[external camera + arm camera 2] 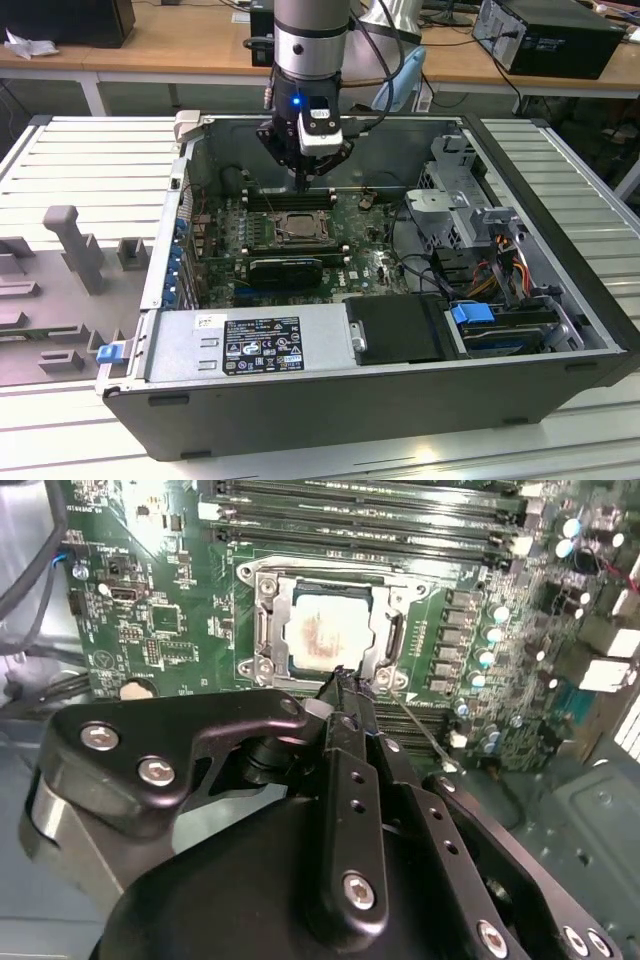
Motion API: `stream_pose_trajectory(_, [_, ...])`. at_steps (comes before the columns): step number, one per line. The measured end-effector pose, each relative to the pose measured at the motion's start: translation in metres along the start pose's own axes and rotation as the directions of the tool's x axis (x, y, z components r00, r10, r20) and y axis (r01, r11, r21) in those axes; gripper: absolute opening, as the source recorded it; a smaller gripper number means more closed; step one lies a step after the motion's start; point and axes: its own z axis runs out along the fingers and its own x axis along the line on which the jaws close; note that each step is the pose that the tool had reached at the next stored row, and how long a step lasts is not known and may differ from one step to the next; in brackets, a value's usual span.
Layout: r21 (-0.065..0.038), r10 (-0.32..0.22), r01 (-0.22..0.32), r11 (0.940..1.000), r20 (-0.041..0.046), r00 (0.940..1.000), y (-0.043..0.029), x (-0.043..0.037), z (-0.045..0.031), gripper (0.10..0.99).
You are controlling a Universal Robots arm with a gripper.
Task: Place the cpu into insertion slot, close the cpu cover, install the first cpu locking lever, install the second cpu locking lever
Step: 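Install the first cpu locking lever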
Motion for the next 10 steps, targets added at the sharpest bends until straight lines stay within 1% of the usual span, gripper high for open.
stream_pose_trajectory(4, [0.000, -0.066, 0.066, 0.9978, -0.0013, 0.9978, -0.0001, -0.0001, 0.0024, 0.106])
stream_pose_trajectory(7, [0.001, -0.116, 0.116, 0.9932, -0.0023, 0.9932, -0.0001, 0.0000, 0.0045, 0.106])
stream_pose_trajectory(8, [0.001, -0.132, 0.132, 0.9913, -0.0026, 0.9913, -0.0001, 0.0000, 0.0050, 0.106])
stream_pose_trajectory(10, [0.001, -0.184, 0.184, 0.9829, -0.0039, 0.9829, -0.0003, 0.0001, 0.0062, 0.106])
